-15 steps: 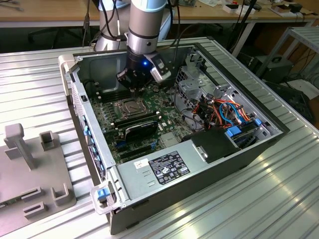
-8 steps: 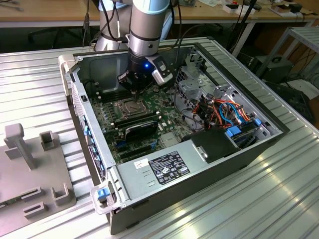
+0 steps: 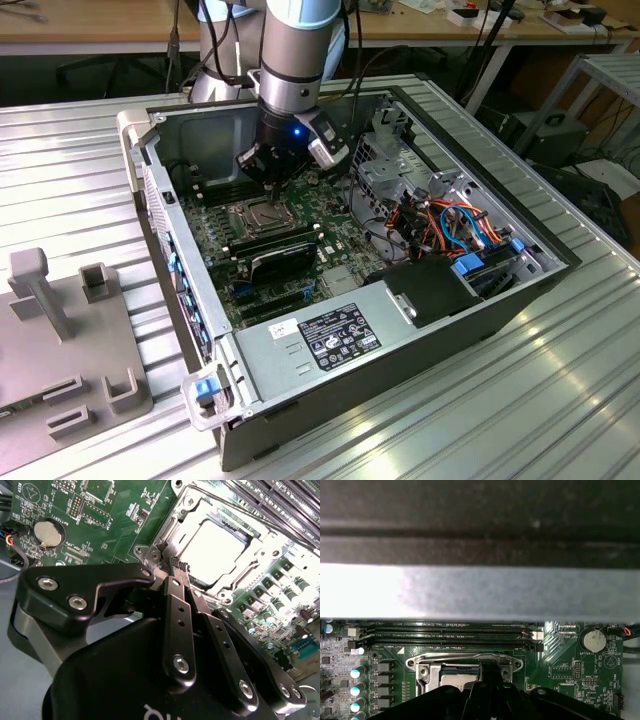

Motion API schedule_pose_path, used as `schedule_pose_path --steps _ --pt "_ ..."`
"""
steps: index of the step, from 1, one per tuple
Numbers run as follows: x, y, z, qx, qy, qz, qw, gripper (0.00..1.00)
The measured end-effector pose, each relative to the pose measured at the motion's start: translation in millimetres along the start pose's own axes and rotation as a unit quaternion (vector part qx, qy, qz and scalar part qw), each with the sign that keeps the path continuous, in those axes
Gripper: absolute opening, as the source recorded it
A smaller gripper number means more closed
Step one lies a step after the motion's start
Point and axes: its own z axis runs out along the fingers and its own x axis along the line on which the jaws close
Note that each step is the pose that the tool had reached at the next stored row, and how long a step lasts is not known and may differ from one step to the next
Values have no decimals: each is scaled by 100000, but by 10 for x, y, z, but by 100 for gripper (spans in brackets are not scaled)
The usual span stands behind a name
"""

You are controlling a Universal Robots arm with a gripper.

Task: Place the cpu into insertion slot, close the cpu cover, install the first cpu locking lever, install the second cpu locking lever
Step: 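Install the second cpu locking lever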

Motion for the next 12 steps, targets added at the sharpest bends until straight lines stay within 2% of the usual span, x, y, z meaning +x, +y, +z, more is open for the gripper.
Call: schedule_pose_path --steps 5,12 --pt "0 -23 0 -1 1 -5 100000 11" --pt "1 -139 -2 3 0 -2 100000 11"
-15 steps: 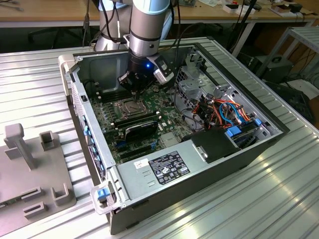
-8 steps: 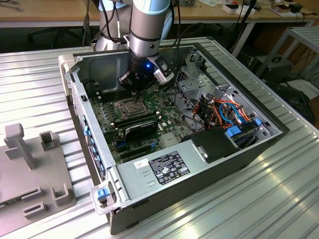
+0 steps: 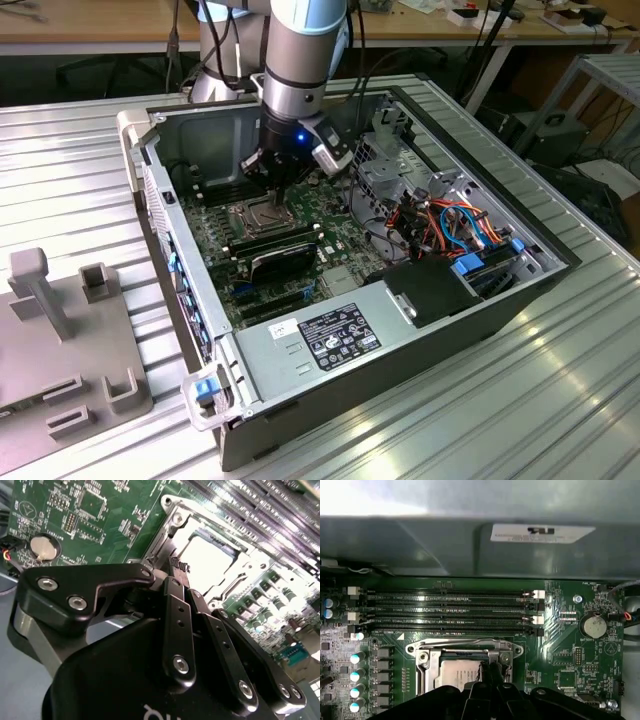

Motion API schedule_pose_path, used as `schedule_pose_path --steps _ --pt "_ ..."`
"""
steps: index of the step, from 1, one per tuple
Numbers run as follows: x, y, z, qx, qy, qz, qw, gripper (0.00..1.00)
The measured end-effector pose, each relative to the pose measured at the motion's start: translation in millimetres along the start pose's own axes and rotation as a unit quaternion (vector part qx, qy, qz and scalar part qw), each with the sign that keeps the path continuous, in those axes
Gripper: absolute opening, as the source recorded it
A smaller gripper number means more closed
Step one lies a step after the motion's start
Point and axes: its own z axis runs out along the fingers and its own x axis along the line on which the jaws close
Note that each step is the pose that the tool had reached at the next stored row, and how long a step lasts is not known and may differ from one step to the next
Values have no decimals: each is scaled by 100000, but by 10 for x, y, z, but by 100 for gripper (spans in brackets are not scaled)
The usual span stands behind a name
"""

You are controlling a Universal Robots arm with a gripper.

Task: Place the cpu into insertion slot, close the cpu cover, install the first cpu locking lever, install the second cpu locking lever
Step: 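Install the second cpu locking lever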

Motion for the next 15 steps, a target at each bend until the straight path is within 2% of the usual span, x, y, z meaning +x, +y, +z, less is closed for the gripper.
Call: schedule_pose_path --steps 2,4,6,9,10,12,13,14,15 --pt "0 -9 -2 60 0 -151 100000 11" --pt "0 -10 -3 164 47 -2919 99957 11" --pt "0 -10 -3 142 115 -6327 99800 11" --pt "0 -10 -3 139 209 -10281 99470 11" --pt "0 -10 -3 152 224 -10834 99411 11" --pt "-3 -10 -13 212 247 -11057 99386 11" --pt "-4 -9 -26 442 271 -11073 99384 11" --pt "-4 -9 -58 1421 390 -11089 99372 11" --pt "-4 -10 -69 2047 468 -11102 99360 11"
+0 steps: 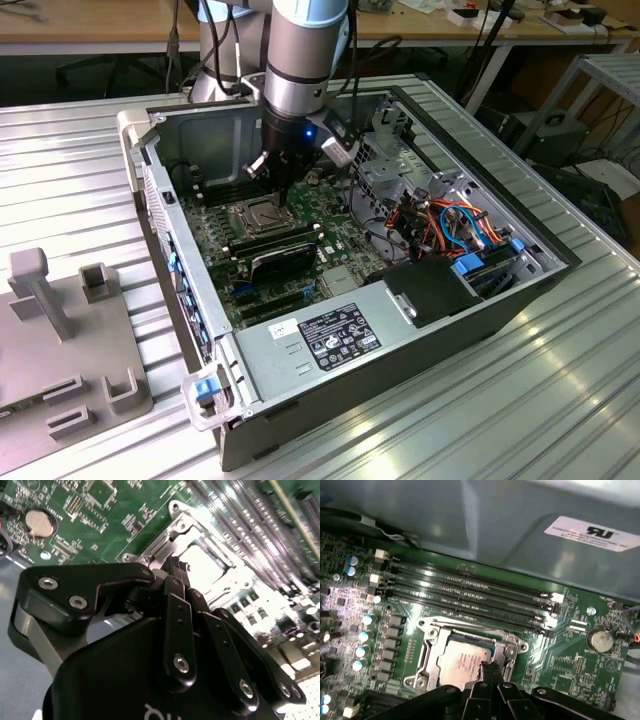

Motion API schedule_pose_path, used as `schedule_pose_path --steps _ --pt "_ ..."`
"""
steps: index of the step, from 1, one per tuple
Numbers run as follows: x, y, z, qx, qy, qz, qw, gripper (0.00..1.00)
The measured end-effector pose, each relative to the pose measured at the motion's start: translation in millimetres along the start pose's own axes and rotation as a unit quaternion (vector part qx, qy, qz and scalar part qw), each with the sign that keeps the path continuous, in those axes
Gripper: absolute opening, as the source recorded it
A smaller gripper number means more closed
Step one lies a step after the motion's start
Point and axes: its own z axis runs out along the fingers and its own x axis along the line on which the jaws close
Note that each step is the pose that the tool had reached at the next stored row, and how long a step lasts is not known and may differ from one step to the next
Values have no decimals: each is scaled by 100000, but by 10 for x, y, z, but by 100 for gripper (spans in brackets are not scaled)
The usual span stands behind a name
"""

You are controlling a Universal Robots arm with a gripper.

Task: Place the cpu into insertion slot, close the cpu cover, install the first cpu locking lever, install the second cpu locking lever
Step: 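Install the second cpu locking lever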

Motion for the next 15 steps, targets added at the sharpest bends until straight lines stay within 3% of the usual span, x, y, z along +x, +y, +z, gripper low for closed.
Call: schedule_pose_path --steps 4,9,15 --pt "9 -46 -5 1648 386 -68 99986 11" --pt "-9 -87 -9 1672 455 -66 99985 11" --pt "-32 -108 -116 1669 642 1256 99976 11"
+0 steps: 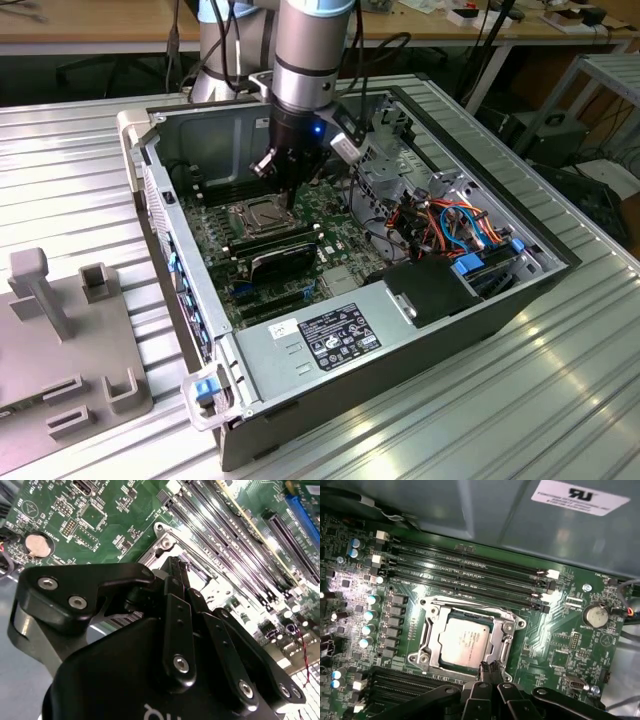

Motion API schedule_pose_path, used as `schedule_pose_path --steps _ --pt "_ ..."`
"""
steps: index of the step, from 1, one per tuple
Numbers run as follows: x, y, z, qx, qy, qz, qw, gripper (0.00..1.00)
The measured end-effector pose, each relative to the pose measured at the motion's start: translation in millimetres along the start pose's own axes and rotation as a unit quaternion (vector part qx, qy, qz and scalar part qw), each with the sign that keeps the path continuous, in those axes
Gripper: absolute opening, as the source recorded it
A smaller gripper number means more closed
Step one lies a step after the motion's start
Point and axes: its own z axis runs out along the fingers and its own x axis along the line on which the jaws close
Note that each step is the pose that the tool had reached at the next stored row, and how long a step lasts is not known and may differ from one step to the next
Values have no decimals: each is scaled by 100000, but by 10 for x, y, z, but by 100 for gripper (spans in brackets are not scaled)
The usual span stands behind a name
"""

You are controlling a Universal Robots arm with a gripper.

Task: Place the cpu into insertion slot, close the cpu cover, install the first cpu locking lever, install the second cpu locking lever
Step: 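Install the second cpu locking lever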

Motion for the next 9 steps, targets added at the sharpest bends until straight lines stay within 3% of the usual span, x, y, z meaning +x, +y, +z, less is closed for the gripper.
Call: schedule_pose_path --steps 5,7,9 --pt "6 -35 -14 6 -40 -739 99997 11" --pt "6 -35 -11 45 -304 -4705 99889 11" --pt "6 -35 -8 64 -468 -7182 99741 11"
